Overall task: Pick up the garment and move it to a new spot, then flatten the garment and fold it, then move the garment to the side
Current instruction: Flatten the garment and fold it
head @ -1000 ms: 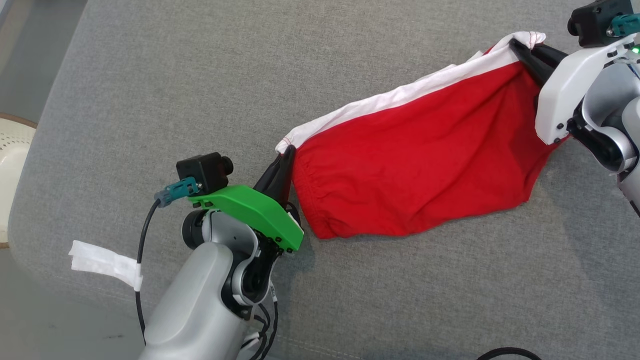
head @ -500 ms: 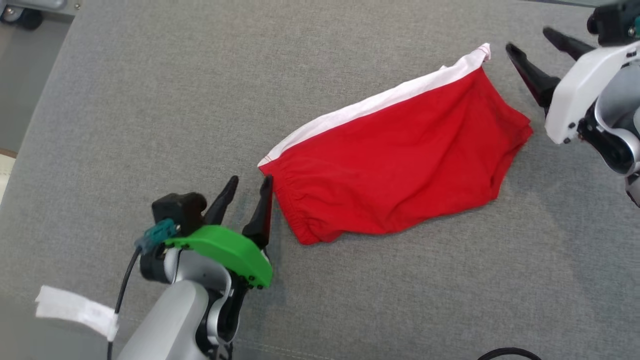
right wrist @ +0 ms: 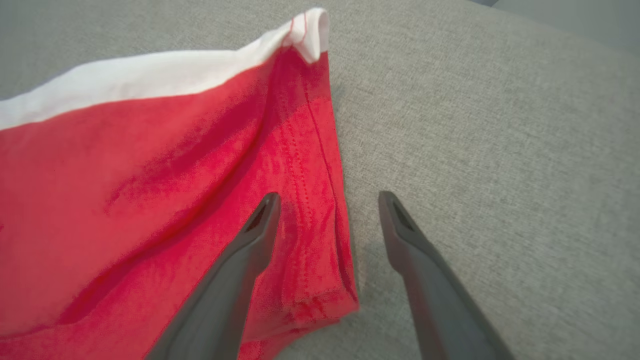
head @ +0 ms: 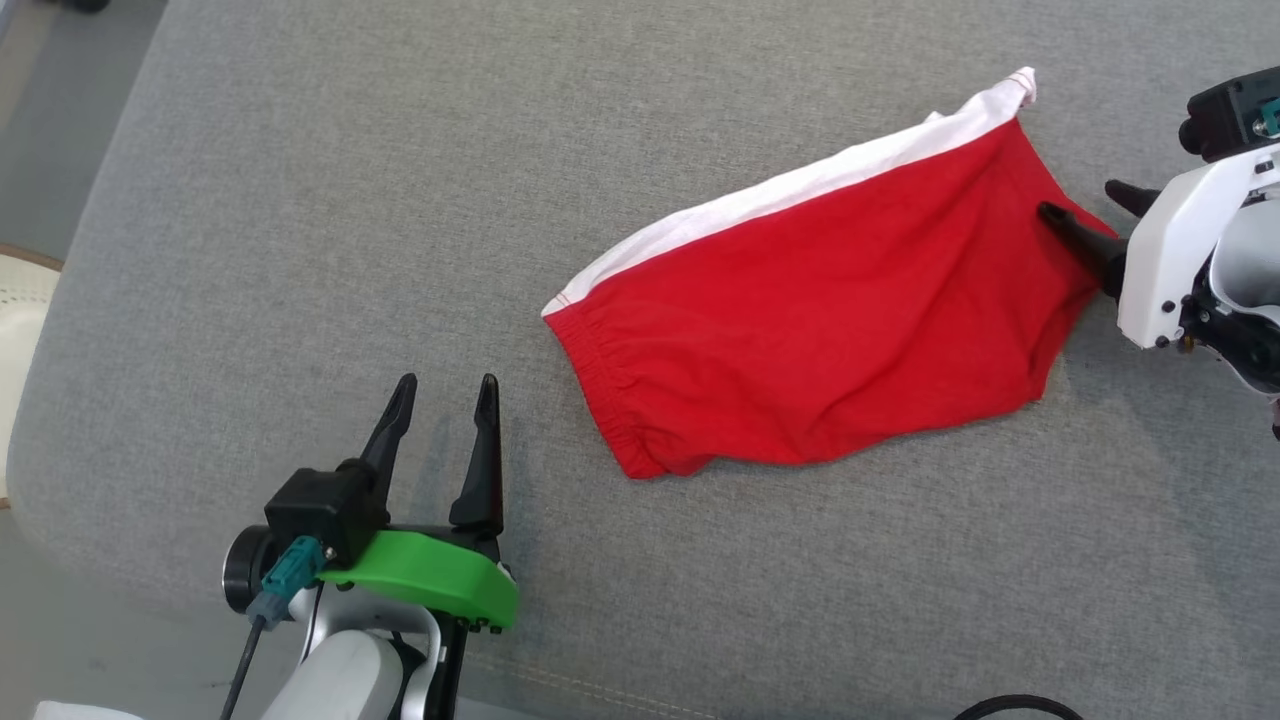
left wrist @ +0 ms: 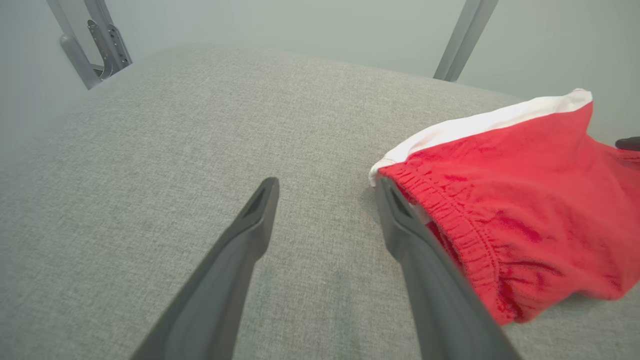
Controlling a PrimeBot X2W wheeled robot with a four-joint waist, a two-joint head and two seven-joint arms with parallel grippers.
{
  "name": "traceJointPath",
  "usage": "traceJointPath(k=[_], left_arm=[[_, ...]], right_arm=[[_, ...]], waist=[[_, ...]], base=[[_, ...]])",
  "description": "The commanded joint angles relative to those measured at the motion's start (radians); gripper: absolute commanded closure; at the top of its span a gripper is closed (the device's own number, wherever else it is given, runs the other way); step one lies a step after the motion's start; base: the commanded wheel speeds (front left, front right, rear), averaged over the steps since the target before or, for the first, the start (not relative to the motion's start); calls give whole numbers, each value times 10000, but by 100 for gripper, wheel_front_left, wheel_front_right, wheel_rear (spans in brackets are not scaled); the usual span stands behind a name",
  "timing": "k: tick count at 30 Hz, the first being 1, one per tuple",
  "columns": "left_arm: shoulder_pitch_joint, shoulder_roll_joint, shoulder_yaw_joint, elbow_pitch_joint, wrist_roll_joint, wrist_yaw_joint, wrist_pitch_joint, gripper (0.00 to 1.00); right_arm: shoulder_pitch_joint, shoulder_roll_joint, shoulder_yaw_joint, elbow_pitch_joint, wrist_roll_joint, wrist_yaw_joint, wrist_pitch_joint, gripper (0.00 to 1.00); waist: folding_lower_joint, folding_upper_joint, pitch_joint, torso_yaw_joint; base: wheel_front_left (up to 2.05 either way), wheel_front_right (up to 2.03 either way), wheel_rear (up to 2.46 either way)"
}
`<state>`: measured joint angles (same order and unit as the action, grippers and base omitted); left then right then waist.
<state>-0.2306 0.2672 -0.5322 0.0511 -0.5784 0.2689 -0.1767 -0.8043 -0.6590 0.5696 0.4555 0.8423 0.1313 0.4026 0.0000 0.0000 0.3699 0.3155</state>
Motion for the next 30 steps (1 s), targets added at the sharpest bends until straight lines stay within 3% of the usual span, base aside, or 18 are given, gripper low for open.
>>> traceJointPath(k=[1,5,12,13,22,30], left_arm=[[135,-11,28,59,31,59,-95,0],[123,-199,13,291,-90,-45,-303,0],[62,-478,-36,750,-248,-240,-469,0],[52,-490,-32,803,-251,-264,-490,0],[302,-300,0,1066,-266,-349,-585,0],[675,181,-212,1041,-49,-436,-501,0]], right_arm=[[95,-17,25,15,22,-12,120,0],[97,-88,197,244,-173,-14,903,0],[324,390,506,384,180,11,2279,0],[380,464,529,296,315,15,2346,97],[728,295,-636,272,1455,-8,1784,100],[2041,63,-1737,-260,2377,-6,1258,100]], waist=[[0,0,186,290],[0,0,157,552],[0,0,6,841],[0,0,-31,850],[0,0,-685,310],[0,0,-1390,-575]], base=[[0,0,0],[0,0,0],[0,0,0],[0,0,0],[0,0,0],[0,0,0]])
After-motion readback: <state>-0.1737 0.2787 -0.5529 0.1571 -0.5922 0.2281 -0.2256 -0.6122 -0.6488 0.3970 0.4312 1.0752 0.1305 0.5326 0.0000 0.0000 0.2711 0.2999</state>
